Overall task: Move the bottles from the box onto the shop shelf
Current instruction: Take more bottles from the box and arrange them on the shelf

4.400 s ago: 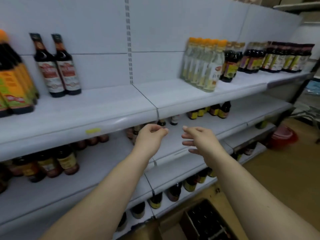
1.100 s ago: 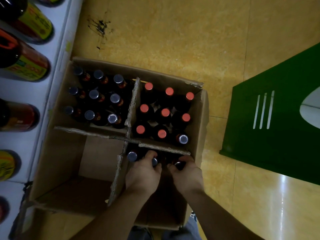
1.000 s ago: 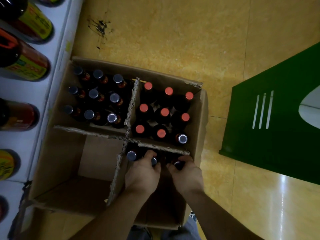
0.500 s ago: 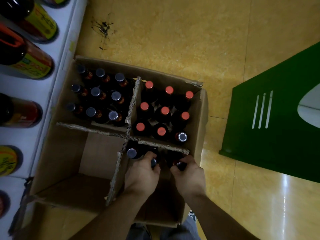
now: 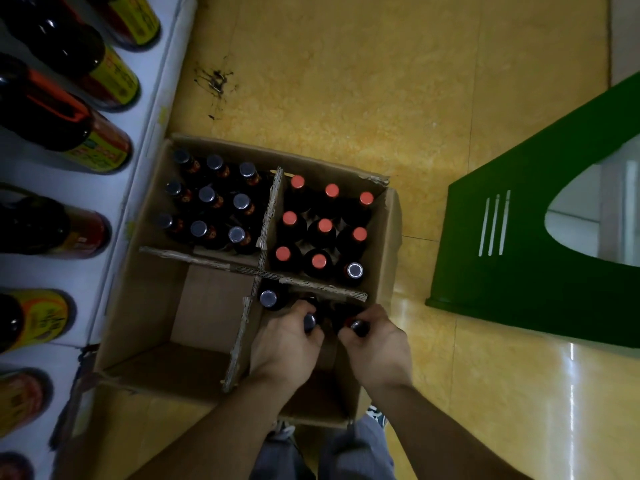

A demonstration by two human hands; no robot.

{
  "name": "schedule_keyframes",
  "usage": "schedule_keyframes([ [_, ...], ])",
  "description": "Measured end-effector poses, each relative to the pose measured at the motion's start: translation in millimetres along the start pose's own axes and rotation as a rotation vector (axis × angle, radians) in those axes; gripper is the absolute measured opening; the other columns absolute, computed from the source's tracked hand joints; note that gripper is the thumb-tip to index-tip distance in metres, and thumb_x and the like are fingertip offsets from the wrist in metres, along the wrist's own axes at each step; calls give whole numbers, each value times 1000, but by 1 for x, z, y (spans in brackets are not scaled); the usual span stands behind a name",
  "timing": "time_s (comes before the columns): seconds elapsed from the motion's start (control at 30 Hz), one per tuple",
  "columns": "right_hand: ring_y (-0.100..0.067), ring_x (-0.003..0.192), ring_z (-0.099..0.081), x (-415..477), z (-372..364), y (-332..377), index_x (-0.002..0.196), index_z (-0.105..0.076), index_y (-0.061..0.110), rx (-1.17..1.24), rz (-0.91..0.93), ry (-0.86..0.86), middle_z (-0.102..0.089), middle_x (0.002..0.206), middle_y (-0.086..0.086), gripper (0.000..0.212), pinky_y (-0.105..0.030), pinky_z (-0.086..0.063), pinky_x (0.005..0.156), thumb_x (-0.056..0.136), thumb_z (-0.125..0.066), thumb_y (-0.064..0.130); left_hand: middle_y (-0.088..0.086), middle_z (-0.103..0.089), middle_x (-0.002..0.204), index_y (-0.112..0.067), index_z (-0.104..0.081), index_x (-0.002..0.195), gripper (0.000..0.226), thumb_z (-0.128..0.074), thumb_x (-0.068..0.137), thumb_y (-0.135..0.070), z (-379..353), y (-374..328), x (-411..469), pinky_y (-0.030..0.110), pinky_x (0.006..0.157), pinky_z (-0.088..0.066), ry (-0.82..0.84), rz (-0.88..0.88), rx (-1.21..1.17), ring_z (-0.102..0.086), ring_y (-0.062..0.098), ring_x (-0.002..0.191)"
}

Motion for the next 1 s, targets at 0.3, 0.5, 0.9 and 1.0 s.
schedule_keyframes([
  [0.3, -24, 81, -69, -42, 48, 27, 100, -58, 25, 6, 22, -28, -69, 83, 3, 21, -34, -56, 69, 87, -73, 34, -2, -73, 106, -42, -55, 129, 33, -59, 96, -42, 48, -24, -49, 33, 77, -55, -45, -54, -14, -68, 24, 98],
  [0.5, -25, 76, -66, -71, 84, 50, 95, -58, 26, 18, 55, -56, -63, 74, 6, 19, -31, -49, 63, 87, -73, 34, -3, -72, 102, -40, -57, 126, 30, -60, 96, -40, 78, -40, -85, 30, 71, -50, -77, -94, -55, -67, 23, 95],
  [0.9, -28, 73, -67, -128, 145, 95, 93, -57, 25, -14, 131, -49, -68, 74, 1, 21, -36, -54, 62, 85, -71, 38, -1, -73, 103, -36, -59, 123, 29, -61, 95, -42, 142, -76, -154, 34, 77, -53, -119, -163, -49, -68, 27, 99],
  [1.0, -29, 76, -68, -144, 162, 109, 92, -56, 26, -30, 155, -43, -68, 75, 0, 20, -35, -51, 61, 85, -71, 37, -1, -73, 99, -34, -60, 120, 27, -61, 94, -40, 163, -87, -173, 33, 77, -52, -140, -178, -54, -68, 26, 97],
])
Point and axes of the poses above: each hand's wrist, its own x-axis towards the middle knuckle, its own z-axis out of the back of the hand, y = z × x, the point moved 6 cm from there along x, towards the middle knuckle
